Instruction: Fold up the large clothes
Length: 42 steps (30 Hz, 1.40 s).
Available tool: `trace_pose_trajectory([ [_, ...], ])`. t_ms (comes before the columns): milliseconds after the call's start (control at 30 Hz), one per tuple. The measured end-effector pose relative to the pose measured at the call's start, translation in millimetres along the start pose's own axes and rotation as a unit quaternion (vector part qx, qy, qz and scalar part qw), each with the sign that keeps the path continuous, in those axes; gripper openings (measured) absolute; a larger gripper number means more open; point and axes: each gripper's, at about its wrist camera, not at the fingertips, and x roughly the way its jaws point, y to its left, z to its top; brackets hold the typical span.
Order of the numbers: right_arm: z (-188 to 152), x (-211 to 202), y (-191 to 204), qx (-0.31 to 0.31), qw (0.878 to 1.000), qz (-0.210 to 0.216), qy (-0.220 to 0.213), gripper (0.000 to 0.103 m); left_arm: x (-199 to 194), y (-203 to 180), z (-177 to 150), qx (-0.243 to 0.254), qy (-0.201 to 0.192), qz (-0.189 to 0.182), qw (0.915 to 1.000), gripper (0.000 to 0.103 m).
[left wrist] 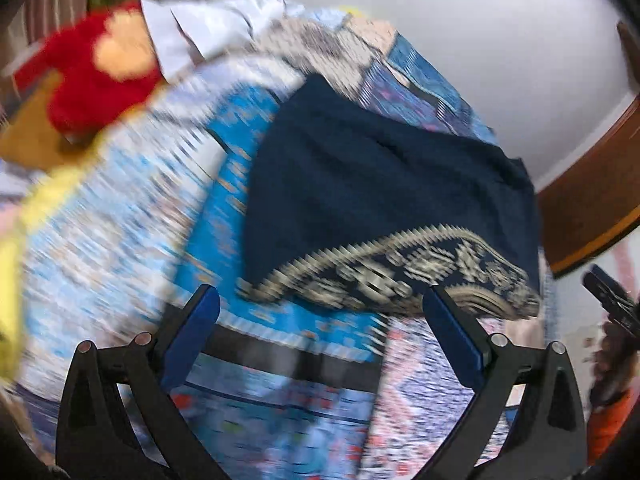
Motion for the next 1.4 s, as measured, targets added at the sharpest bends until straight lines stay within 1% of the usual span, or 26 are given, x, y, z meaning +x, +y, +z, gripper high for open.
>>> trace_pose_trajectory([
  [33, 5, 4, 9, 0.004, 1.000, 0.022, 0.000, 0.103, 10, 0, -4, -0.012, 0.013, -0.019, 0.9997, 0.103],
  [67, 8, 7, 13, 0.006, 0.999, 0.036, 0.001, 0.103, 21, 0, -7, -0.024, 0.025, -0.034, 0.9988, 0.103],
  [133, 13, 20, 29, 0.011, 0.997, 0.073, 0.007, 0.103, 46, 3, -13, -0.054, 0.050, -0.061, 0.9954, 0.103],
  [200, 15, 34, 40, 0.014, 0.996, 0.092, 0.015, 0.103, 63, 7, -14, -0.071, 0.063, -0.075, 0.9927, 0.102],
  [233, 15, 43, 45, 0.014, 0.995, 0.099, 0.021, 0.103, 74, 9, -16, -0.084, 0.072, -0.092, 0.9896, 0.100],
  [300, 12, 60, 54, 0.010, 0.994, 0.106, 0.034, 0.103, 90, 12, -16, -0.104, 0.085, -0.122, 0.9834, 0.099],
  [400, 5, 92, 55, 0.011, 0.993, 0.100, 0.064, 0.103, 110, 21, -15, -0.140, 0.099, -0.148, 0.9740, 0.096],
  [433, 2, 101, 52, 0.014, 0.992, 0.097, 0.074, 0.103, 116, 24, -14, -0.151, 0.097, -0.157, 0.9711, 0.094],
  [467, -3, 111, 48, 0.020, 0.991, 0.096, 0.089, 0.103, 119, 24, -10, -0.154, 0.090, -0.161, 0.9707, 0.093],
  [500, -8, 121, 44, 0.029, 0.989, 0.101, 0.105, 0.103, 121, 22, -5, -0.148, 0.082, -0.164, 0.9720, 0.092],
  [533, -12, 127, 39, 0.036, 0.987, 0.110, 0.108, 0.103, 122, 19, 0, -0.141, 0.073, -0.160, 0.9743, 0.091],
  [600, -16, 126, 34, 0.037, 0.987, 0.123, 0.092, 0.103, 125, 14, 12, -0.125, 0.049, -0.141, 0.9809, 0.090],
  [633, -16, 125, 34, 0.032, 0.987, 0.127, 0.091, 0.103, 128, 12, 18, -0.122, 0.036, -0.135, 0.9826, 0.089],
  [667, -16, 125, 34, 0.029, 0.987, 0.128, 0.092, 0.103, 131, 10, 24, -0.125, 0.025, -0.129, 0.9835, 0.088],
  [767, -17, 124, 32, 0.024, 0.986, 0.135, 0.092, 0.103, 133, 6, 36, -0.141, -0.016, -0.107, 0.9841, 0.081],
  [867, -18, 122, 27, 0.029, 0.985, 0.145, 0.094, 0.103, 141, 10, 49, -0.165, -0.036, -0.092, 0.9814, 0.064],
  [900, -17, 122, 27, 0.032, 0.984, 0.148, 0.096, 0.103, 141, 9, 52, -0.166, -0.039, -0.081, 0.9820, 0.053],
  [933, -16, 121, 25, 0.036, 0.983, 0.151, 0.099, 0.103, 139, 7, 54, -0.164, -0.044, -0.066, 0.9832, 0.044],
  [967, -14, 120, 25, 0.040, 0.982, 0.154, 0.103, 0.103, 137, 5, 56, -0.158, -0.048, -0.058, 0.9845, 0.040],
  [1000, -12, 118, 24, 0.044, 0.981, 0.156, 0.104, 0.103, 133, 0, 58, -0.146, -0.055, -0.047, 0.9867, 0.031],
  [1033, -9, 116, 25, 0.048, 0.981, 0.159, 0.101, 0.103, 127, -6, 62, -0.133, -0.062, -0.036, 0.9886, 0.025],
  [1133, 5, 106, 32, 0.054, 0.983, 0.155, 0.078, 0.103, 103, -24, 68, -0.090, -0.090, -0.010, 0.9918, 0.017],
  [1200, 16, 99, 42, 0.048, 0.986, 0.148, 0.066, 0.103, 88, -30, 69, -0.076, -0.103, -0.010, 0.9918, 0.016],
  [1300, 30, 93, 67, 0.033, 0.984, 0.164, 0.058, 0.103, 64, -42, 69, -0.045, -0.121, -0.008, 0.9915, 0.015],
  [1333, 34, 92, 78, 0.026, 0.983, 0.174, 0.057, 0.103, 55, -45, 67, -0.031, -0.129, -0.001, 0.9912, 0.015],
  [1400, 38, 93, 97, 0.010, 0.981, 0.186, 0.055, 0.103, 49, -50, 62, -0.008, -0.137, 0.017, 0.9904, 0.015],
])
